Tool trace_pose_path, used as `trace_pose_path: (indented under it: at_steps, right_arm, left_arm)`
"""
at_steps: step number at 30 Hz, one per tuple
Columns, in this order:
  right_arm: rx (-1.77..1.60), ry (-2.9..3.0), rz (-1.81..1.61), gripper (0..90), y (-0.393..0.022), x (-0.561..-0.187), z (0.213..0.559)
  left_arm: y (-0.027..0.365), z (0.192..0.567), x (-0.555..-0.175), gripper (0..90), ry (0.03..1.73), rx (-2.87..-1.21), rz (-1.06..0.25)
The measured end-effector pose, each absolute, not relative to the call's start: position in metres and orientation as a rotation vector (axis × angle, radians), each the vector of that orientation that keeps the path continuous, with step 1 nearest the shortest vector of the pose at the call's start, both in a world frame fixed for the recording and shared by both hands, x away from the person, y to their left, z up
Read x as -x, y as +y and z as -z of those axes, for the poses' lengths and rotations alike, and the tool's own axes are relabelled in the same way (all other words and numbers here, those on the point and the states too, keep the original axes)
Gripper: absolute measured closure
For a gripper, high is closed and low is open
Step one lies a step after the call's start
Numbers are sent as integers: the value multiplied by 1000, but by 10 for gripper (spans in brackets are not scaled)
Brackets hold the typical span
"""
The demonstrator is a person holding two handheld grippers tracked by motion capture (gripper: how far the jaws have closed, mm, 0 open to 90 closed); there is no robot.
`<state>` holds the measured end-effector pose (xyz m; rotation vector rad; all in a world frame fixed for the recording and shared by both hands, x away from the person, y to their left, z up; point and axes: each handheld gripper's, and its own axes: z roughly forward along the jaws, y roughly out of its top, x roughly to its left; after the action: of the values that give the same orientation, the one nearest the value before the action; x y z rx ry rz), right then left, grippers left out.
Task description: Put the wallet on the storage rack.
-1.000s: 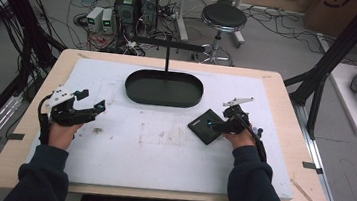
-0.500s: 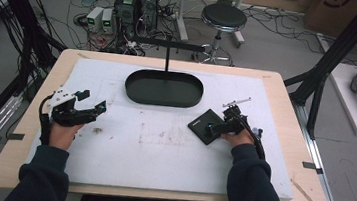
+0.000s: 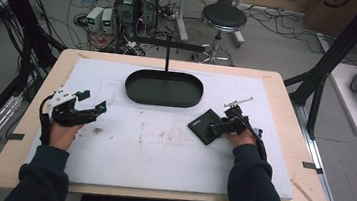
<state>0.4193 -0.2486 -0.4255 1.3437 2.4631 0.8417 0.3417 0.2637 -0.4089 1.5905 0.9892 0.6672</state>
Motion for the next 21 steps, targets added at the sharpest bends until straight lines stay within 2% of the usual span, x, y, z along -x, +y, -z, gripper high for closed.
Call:
trace_pose_path:
  at_steps: [1, 5, 11, 21]
  right_arm:
    - [-1342, 2461, -838, 520, -251, -419, 424]
    - [-1346, 2465, -840, 704, -256, -417, 420]
    - [-1342, 2474, -901, 804, -261, -415, 416]
    - [-1144, 2263, -1037, 848, -258, -396, 384]
  left_arm:
    - [264, 409, -342, 215, 989, -1591, -667]
    - [263, 409, -342, 215, 989, -1591, -664]
    - [264, 409, -342, 215, 994, -1589, -665]
    - [265, 409, -342, 217, 1000, -1579, -665]
